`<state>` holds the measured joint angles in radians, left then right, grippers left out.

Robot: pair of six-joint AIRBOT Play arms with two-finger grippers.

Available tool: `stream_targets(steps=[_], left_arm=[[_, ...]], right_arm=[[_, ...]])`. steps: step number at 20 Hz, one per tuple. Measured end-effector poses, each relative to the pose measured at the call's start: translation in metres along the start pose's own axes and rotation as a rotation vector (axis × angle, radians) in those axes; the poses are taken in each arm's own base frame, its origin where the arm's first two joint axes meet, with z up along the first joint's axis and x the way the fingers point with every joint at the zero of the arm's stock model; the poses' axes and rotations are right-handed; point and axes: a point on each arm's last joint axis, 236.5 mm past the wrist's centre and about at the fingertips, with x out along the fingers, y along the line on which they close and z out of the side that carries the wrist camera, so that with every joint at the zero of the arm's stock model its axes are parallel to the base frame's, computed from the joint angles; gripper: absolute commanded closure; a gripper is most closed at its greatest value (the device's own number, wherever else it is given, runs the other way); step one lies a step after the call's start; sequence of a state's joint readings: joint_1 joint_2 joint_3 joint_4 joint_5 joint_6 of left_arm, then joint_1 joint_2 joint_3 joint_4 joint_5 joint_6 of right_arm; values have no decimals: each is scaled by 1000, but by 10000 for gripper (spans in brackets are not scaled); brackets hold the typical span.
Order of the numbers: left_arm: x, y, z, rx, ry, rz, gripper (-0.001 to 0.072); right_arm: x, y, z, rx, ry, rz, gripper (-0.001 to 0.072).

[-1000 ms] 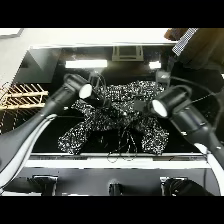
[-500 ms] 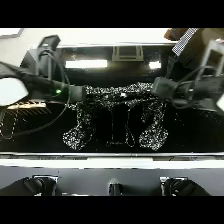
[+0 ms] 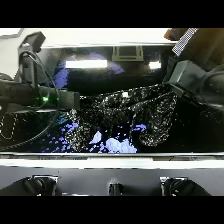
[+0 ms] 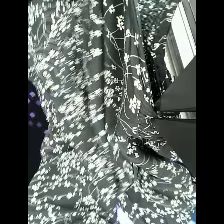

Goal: Fold the clothes and pants, and hang the long-sleeved shirts on hangers.

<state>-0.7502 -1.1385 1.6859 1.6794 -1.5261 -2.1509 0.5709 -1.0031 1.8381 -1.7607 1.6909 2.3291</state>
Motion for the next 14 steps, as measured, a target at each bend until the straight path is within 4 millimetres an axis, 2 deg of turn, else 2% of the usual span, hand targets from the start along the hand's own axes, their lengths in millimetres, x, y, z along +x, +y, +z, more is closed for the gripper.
stream_targets(steps=[2,4,8,11,14], left_arm=[[21,1,-7,4,44,30,691],[47,2,-14,-2,78,52,691],[99,8,-41,-28,147,79,691],[126,12,-59,-40,180,82,691],[140,15,-63,-60,184,79,690]], right_arm=[[24,-11,-5,-62,41,-89,689],[59,-24,-17,-120,91,-178,689],[125,-51,-56,-141,193,-299,689],[155,-62,-81,-106,237,-327,689],[171,-65,-91,-66,242,-332,689]])
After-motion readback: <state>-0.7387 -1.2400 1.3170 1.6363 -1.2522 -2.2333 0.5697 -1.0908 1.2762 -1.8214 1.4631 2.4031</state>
